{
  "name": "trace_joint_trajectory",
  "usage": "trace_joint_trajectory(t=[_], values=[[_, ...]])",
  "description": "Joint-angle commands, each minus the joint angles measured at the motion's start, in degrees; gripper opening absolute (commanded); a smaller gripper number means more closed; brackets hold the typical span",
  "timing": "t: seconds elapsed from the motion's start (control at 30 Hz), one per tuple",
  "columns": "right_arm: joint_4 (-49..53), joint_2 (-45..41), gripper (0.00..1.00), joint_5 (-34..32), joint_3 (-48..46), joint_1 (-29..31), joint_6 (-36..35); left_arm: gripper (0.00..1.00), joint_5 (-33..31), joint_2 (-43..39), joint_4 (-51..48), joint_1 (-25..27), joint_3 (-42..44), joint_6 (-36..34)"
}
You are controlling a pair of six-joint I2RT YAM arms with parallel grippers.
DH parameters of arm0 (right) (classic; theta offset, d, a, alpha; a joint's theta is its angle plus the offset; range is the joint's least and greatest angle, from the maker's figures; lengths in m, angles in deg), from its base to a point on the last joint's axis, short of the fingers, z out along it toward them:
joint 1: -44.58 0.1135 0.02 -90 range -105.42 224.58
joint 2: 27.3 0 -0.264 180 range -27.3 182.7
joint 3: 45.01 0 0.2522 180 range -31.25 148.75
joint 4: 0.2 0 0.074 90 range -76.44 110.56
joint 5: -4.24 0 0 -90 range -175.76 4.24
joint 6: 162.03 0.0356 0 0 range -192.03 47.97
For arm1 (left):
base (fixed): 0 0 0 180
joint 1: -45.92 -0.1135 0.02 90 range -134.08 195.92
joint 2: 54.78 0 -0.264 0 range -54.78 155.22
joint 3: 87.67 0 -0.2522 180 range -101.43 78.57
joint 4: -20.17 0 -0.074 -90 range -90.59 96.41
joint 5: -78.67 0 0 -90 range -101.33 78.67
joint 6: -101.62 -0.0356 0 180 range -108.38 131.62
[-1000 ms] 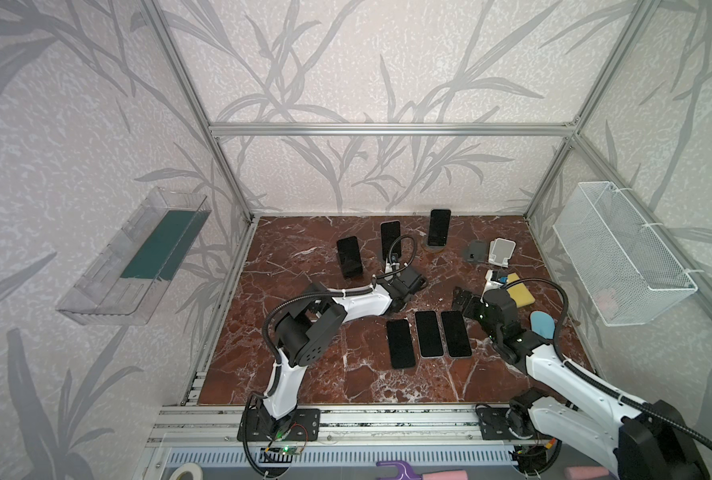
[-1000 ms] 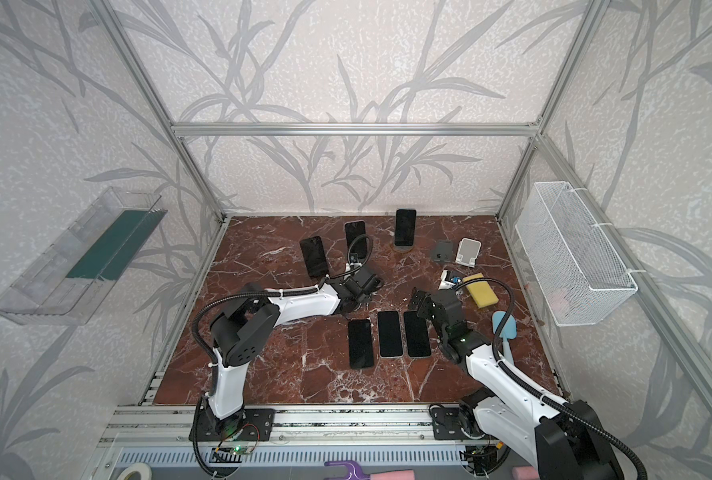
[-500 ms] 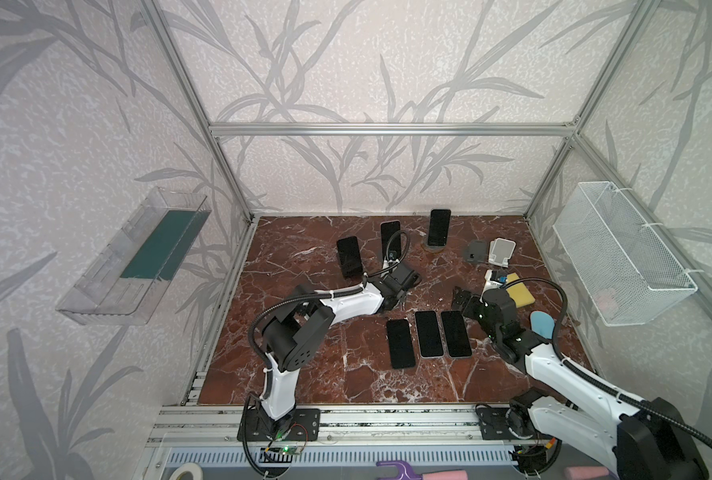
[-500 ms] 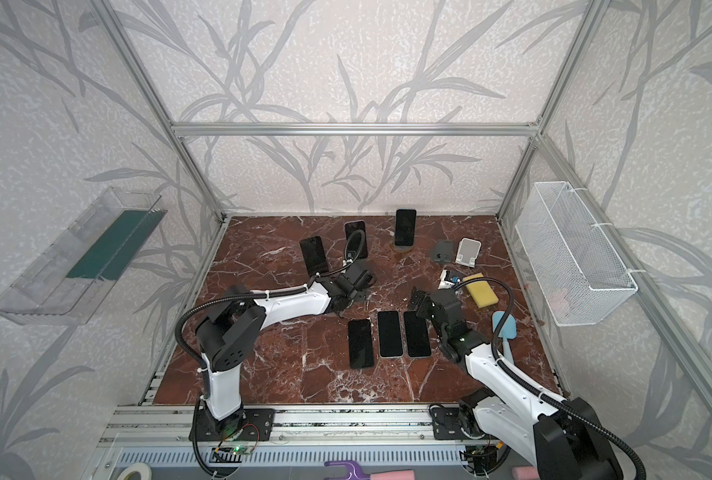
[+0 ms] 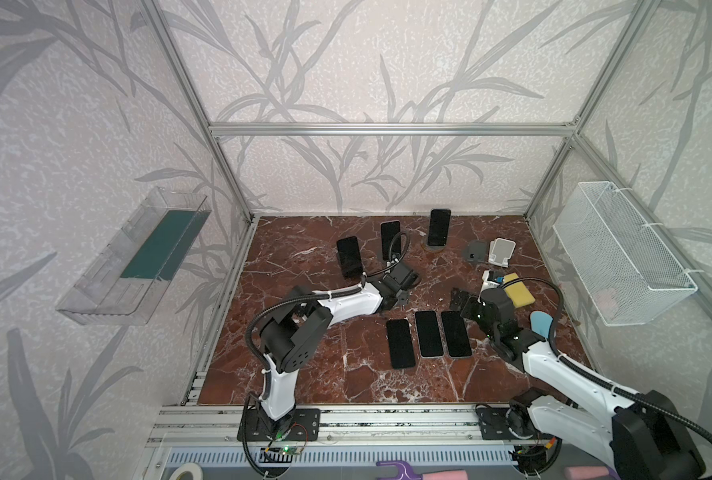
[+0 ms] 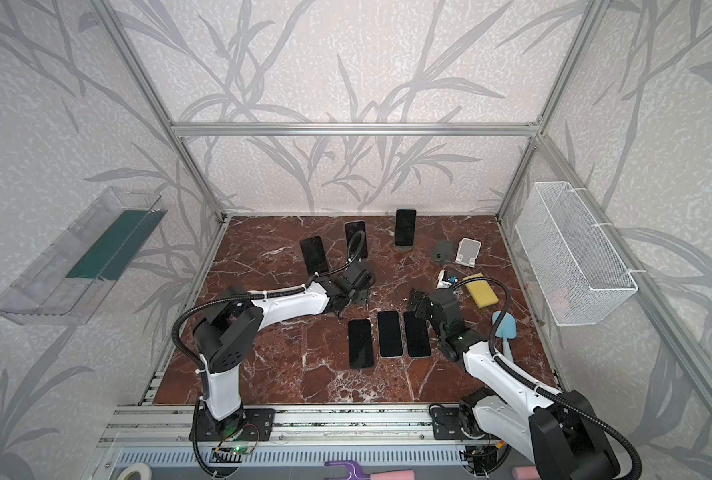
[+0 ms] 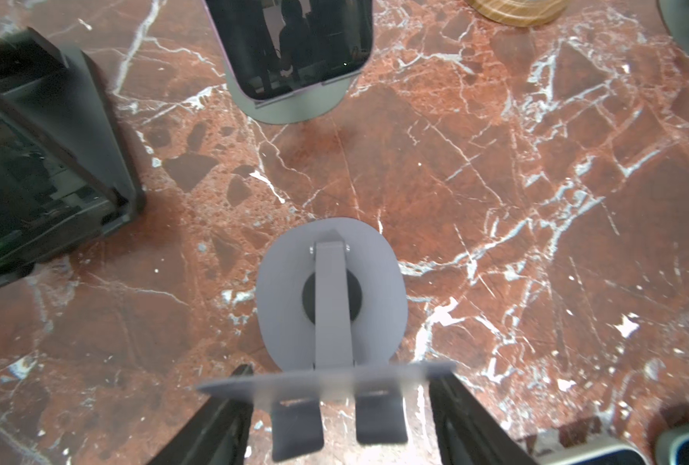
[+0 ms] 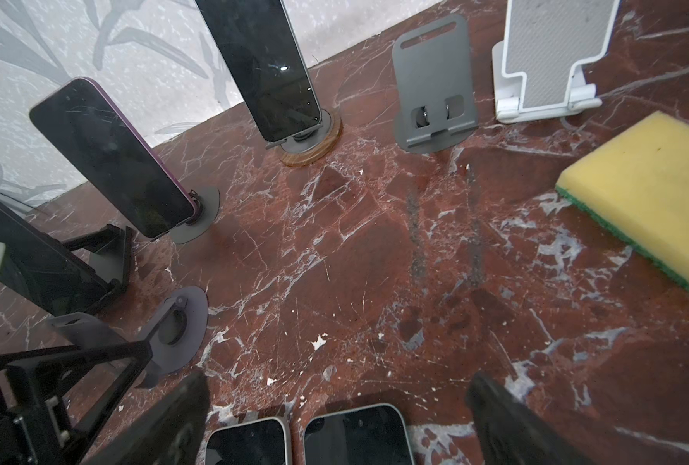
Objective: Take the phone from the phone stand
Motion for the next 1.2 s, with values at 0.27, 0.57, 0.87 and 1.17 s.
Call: trace_joint_trajectory(t=[0.27,0.57,0.87,1.17], values=[[-1.8,0.7,0.99,0.5,0.5,0.0,0.2,0.77,-6.2,1.2,-10.6,0.0,-7.1,2.5],[-2.0,0.6,0.99,0.8,0.5,0.0,0.0,0.79,-3.9,4.8,-8.6,0.0,-9.3,1.6],[-2.2,1.0,0.99,0.9,0.5,0.0,0.2,0.65,-8.8,5.6,-9.9,0.1,-9.1,2.1],[-2.4,1.1,0.99,1.1,0.5,0.0,0.2,0.59,-9.3,1.5,-6.9,0.4,-5.6,-0.4]])
